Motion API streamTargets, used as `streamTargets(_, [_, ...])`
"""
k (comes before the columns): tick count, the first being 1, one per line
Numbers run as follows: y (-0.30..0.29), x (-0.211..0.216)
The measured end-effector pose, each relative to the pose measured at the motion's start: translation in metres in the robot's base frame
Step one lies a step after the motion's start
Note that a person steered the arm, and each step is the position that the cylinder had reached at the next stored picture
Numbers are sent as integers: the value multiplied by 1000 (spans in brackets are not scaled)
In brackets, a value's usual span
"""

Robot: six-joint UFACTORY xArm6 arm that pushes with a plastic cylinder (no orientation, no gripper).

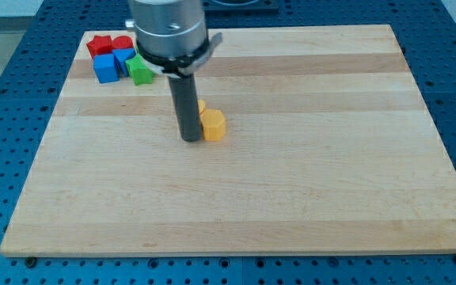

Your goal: Move the blue cube left and up a bit

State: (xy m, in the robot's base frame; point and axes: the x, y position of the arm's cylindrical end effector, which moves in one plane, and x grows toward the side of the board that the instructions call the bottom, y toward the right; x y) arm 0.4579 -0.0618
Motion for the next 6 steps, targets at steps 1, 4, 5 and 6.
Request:
streamTargets(1, [42, 16])
streamTargets(4, [-32, -38])
streamTargets(5, [-88, -62])
streamTargets(6, [-78, -35])
